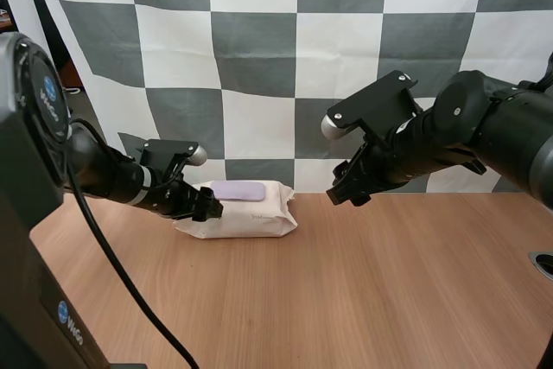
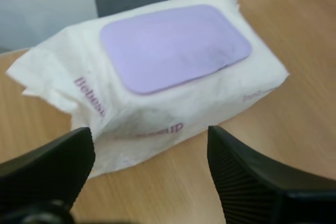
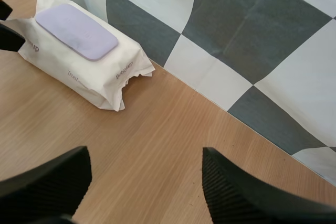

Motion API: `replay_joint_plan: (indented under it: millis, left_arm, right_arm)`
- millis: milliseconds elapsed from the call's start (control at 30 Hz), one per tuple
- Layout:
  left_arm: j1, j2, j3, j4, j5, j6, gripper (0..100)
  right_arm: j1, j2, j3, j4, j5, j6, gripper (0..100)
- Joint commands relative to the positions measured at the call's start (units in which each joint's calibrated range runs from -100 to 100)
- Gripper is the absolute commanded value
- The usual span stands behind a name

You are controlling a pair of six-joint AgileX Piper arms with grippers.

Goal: Open the wet wipes lid

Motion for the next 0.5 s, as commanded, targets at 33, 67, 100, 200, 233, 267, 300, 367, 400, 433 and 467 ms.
replay_joint_plan:
  millis: [33,67,100,200,233,267,300,367,400,433,467]
  left_arm:
    - [-0.05,2.82,-1.67,0.02,0.62,23.70,100]
    - [-0.05,3.86,-1.86,0.64,-0.06,23.70,100]
    - [-0.05,4.84,-1.99,1.25,-0.61,23.70,100]
    - [-0.05,7.27,-2.60,3.06,-2.49,23.70,100]
    - [-0.05,7.94,-2.60,3.47,-3.09,23.70,100]
    - [-0.05,8.59,-2.94,4.03,-3.06,23.70,100]
    - [-0.05,9.00,-3.19,4.24,-2.89,23.70,100]
    - [-0.05,9.79,-3.66,4.12,-2.16,23.70,100]
    - [-0.05,10.09,-3.95,4.00,-1.04,23.70,100]
    - [-0.05,10.20,-4.42,4.00,-0.29,23.70,100]
    - [-0.05,10.20,-4.73,3.74,0.07,23.70,96]
  right_arm:
    - [-0.02,-0.02,-0.06,0.00,0.28,0.00,100]
    - [-0.02,-0.02,-0.06,0.00,0.28,0.00,100]
    - [-0.02,-0.02,-0.06,0.00,0.45,0.00,100]
    - [-0.02,-0.02,-0.06,0.13,0.45,0.00,100]
    - [-0.02,-0.02,-0.06,0.13,0.45,0.00,100]
    - [-0.02,-0.02,-0.06,0.27,0.45,0.00,100]
    - [-0.02,-0.02,-0.06,0.42,0.21,-0.11,100]
    - [-0.02,-0.02,-0.06,0.72,0.25,-0.93,100]
    - [-0.02,-0.02,-0.06,0.81,0.25,-1.27,100]
    - [-0.02,-0.02,-0.06,0.81,0.25,-1.75,100]
    - [-0.02,-0.02,-0.06,0.81,0.25,-2.53,100]
